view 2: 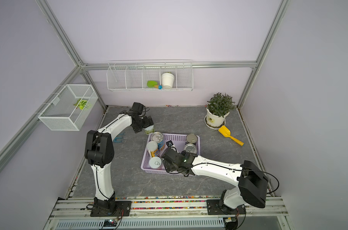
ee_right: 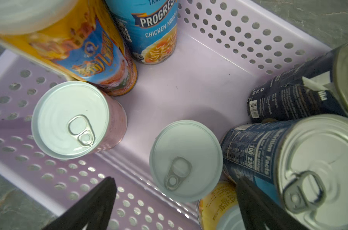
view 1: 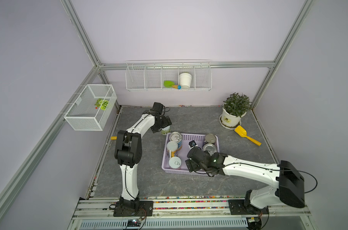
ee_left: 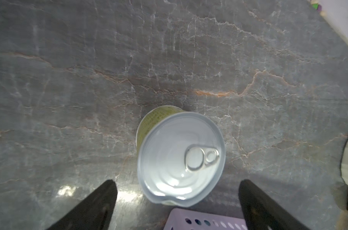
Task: Put the canned food in the basket
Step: Place the canned food in the basket, then pick up the canned food from the center of the board.
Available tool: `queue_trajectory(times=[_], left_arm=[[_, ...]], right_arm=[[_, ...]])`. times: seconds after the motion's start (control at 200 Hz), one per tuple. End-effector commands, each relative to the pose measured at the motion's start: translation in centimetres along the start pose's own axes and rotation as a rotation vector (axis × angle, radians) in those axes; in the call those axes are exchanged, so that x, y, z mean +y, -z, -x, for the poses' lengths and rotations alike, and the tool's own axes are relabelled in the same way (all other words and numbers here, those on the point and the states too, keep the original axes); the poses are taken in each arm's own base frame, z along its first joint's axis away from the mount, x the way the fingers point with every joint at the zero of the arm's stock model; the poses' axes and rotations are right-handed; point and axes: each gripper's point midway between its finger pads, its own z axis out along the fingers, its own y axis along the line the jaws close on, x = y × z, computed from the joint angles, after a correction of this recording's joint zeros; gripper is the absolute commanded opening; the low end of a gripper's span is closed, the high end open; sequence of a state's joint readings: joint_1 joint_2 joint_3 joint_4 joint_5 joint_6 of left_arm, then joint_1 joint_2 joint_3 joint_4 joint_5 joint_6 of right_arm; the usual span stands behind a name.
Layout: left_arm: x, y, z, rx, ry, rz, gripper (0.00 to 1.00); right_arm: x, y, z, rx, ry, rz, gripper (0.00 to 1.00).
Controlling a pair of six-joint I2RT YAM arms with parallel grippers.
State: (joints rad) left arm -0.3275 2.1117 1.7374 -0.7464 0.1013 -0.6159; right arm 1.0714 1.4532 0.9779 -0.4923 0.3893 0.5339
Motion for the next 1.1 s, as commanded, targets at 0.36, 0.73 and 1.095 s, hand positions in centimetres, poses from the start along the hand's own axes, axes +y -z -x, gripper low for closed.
queue_trajectory(times=[0.36,0.73,1.095], left_arm=[[0.3,-2.5,1.2,-0.006,-0.027,0.142,1.0],[0.2,-3.5,0.5,0.017,-0.073,0.165,0.87],[0.6,-3.0,0.7,-0.004,-0.081,0.202,0.58]], right_arm=[[0.7,-1.5,-0.5,0.03,0.052,0.008,0.98],[0.7,-2.0,-0.7,0.046,0.048,0.006,0.98],[0.3,-1.8,-0.6,0.037,0.037,-0.004,0.98]])
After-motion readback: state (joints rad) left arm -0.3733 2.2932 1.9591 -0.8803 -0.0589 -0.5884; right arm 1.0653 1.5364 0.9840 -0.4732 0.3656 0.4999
